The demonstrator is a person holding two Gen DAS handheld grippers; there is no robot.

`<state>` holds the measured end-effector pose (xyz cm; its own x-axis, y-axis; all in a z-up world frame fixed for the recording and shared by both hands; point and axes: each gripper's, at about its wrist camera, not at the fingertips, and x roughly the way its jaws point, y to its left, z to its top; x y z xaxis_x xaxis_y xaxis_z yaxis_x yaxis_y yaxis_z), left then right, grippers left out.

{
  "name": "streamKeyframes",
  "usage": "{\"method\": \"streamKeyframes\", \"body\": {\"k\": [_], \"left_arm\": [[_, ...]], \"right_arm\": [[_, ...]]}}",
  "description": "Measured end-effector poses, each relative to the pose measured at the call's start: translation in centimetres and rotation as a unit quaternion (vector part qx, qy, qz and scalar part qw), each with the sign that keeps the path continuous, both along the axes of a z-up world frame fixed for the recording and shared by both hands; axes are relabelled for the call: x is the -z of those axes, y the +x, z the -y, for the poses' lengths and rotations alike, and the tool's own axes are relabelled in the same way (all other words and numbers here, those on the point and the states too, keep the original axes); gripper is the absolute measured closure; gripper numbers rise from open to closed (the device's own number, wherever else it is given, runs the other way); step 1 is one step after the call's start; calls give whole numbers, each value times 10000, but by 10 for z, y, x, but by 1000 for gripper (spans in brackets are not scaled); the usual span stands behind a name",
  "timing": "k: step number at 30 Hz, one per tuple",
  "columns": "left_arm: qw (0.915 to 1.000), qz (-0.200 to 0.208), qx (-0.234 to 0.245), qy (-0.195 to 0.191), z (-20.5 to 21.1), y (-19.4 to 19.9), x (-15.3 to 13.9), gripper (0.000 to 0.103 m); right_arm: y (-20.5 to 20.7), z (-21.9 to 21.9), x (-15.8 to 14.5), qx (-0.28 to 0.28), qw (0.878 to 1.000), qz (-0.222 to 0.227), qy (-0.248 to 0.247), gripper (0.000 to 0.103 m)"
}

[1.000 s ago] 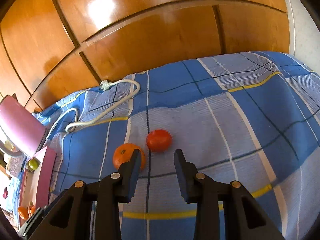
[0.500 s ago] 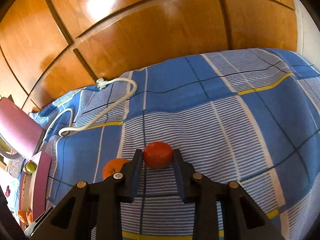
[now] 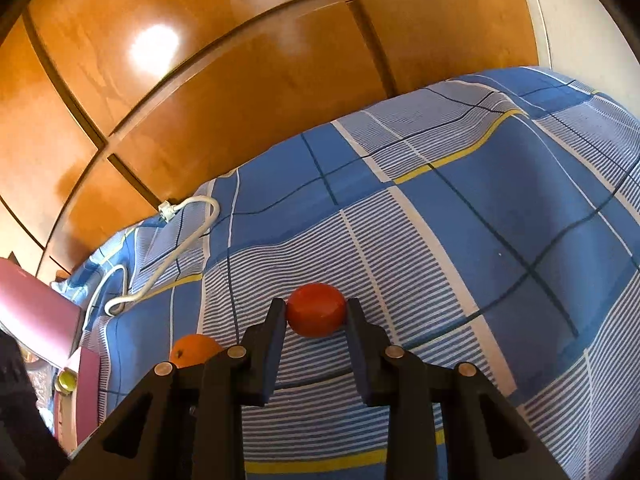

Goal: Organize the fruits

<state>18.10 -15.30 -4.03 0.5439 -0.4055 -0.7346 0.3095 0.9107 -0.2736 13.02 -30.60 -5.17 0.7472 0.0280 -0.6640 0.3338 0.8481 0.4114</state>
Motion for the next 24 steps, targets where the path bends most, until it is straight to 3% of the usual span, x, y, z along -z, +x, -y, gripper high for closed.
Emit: {"method": "streamKeyframes", "body": {"k": [2, 13, 24], "left_arm": [[10000, 24, 41, 30, 2, 2, 0, 64], [9985, -85, -500, -212, -50, -34, -1, 66], [9974, 253, -500, 462, -92, -114, -4, 66]], "right_arm": [[1, 2, 0, 35, 10000, -4, 35, 73], [-12, -29, -5, -491, 9980, -294, -272, 73], [-42, -88, -8, -1089, 9888, -796, -637, 73]]}}
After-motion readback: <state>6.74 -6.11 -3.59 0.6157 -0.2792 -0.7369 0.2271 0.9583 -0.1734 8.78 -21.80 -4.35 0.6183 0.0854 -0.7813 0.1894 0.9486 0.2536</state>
